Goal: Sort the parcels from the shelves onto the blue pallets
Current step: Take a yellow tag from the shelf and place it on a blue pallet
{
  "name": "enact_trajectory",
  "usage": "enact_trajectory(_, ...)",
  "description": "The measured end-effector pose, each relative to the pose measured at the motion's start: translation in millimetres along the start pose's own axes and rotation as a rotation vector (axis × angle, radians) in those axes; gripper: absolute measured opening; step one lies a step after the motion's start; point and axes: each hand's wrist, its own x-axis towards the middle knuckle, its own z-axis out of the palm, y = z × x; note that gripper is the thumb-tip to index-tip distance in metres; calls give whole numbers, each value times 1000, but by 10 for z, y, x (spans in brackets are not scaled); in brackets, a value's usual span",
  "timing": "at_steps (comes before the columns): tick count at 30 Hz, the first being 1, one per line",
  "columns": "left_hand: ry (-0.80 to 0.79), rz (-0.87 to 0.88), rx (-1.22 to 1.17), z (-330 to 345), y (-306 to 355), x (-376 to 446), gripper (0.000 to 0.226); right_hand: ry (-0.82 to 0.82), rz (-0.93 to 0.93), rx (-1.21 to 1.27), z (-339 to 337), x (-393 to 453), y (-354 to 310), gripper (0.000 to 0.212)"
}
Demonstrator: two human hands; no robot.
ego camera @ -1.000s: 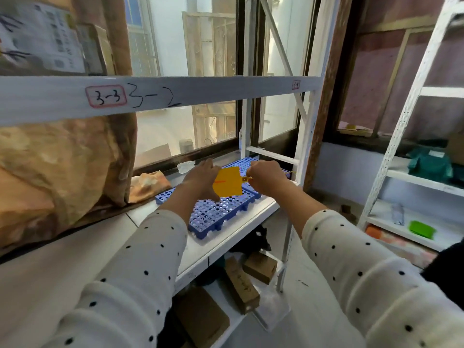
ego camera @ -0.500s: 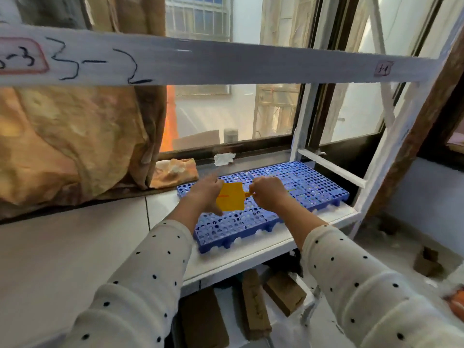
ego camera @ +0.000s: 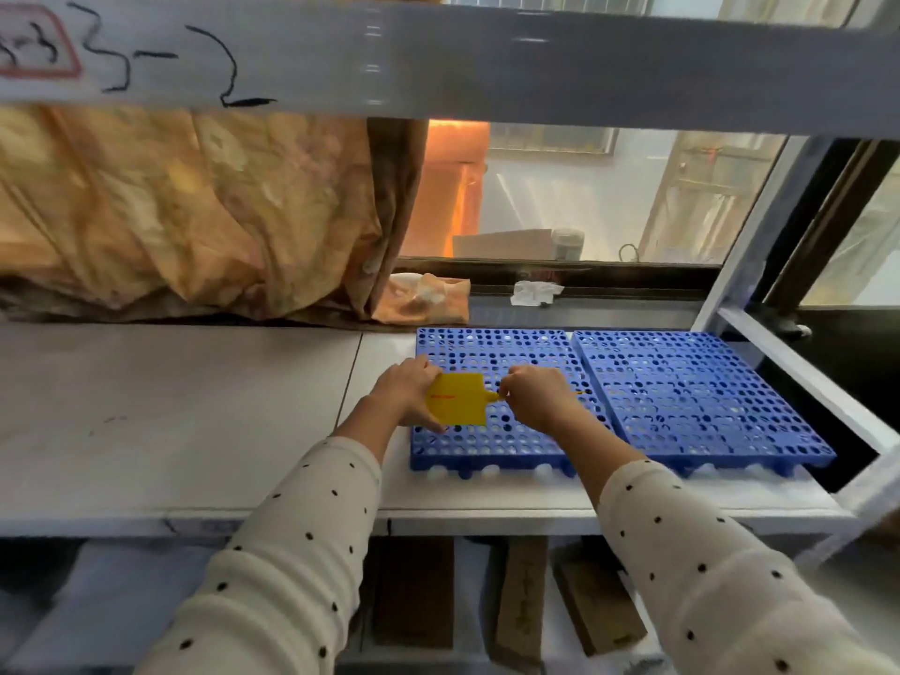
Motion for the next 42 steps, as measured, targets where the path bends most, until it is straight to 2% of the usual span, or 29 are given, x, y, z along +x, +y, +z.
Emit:
enact_trajectory(7,-5,-7,47,109,15,31,88,8,0,2,120,23,11,27)
enact_trajectory(19,-43,8,61,286,80,21,88,-103,-21,19,277,-65,13,27)
enact_trajectory(35,-101,-8,45,372,64,-26,80,-139,-39,3,328,-137,-93,24)
enact_trajectory(42,-129,-58,-38,411,36,-23,88,-127,-4,18,330,-142,-146,23)
